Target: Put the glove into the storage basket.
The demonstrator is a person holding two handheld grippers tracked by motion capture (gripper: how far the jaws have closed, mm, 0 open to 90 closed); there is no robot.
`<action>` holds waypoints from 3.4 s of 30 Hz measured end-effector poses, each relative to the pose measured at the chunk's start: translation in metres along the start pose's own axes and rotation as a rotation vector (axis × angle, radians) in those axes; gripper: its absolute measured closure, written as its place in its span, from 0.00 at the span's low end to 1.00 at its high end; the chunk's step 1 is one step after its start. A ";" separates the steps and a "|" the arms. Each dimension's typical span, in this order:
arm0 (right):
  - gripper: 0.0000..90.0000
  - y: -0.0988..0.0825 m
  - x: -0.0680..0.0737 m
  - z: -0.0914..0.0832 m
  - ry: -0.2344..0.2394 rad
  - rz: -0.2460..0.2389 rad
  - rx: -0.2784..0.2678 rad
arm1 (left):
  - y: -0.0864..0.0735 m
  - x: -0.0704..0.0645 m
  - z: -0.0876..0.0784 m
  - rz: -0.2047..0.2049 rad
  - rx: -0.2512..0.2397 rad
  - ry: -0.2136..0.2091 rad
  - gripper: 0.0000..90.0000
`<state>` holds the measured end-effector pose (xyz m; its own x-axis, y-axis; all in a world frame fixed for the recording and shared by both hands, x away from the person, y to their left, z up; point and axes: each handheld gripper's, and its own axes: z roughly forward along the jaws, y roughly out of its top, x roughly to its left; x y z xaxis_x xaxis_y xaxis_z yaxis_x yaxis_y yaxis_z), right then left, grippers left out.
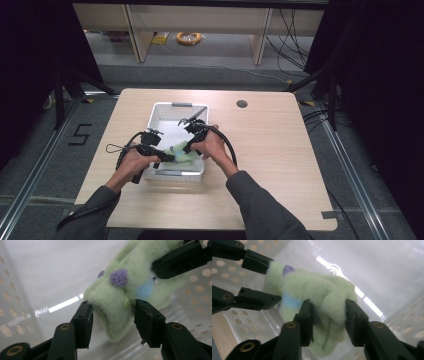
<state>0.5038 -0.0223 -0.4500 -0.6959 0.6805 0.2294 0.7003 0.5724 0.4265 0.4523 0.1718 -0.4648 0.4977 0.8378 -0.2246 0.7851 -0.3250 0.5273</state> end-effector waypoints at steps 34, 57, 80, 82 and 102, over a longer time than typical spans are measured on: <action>0.42 -0.053 -0.004 -0.108 0.026 -0.067 -0.289 | -0.017 -0.055 -0.060 0.069 -0.240 -0.081 0.32; 0.38 -0.131 -0.034 -0.148 -0.027 -0.026 -0.394 | -0.055 -0.093 -0.061 0.109 -0.305 -0.151 0.18; 0.35 -0.177 -0.038 -0.152 -0.001 0.008 -0.454 | -0.073 -0.116 -0.054 0.173 -0.310 -0.175 0.19; 0.35 -0.180 -0.038 -0.151 -0.004 0.005 -0.459 | -0.074 -0.117 -0.052 0.183 -0.309 -0.173 0.19; 0.24 -0.206 -0.041 -0.142 -0.009 0.031 -0.480 | -0.089 -0.121 -0.043 0.209 -0.287 -0.192 0.19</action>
<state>0.3658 -0.2329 -0.4227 -0.6729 0.6991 0.2417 0.5667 0.2773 0.7758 0.3068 0.1180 -0.4493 0.7170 0.6606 -0.2227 0.5382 -0.3215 0.7791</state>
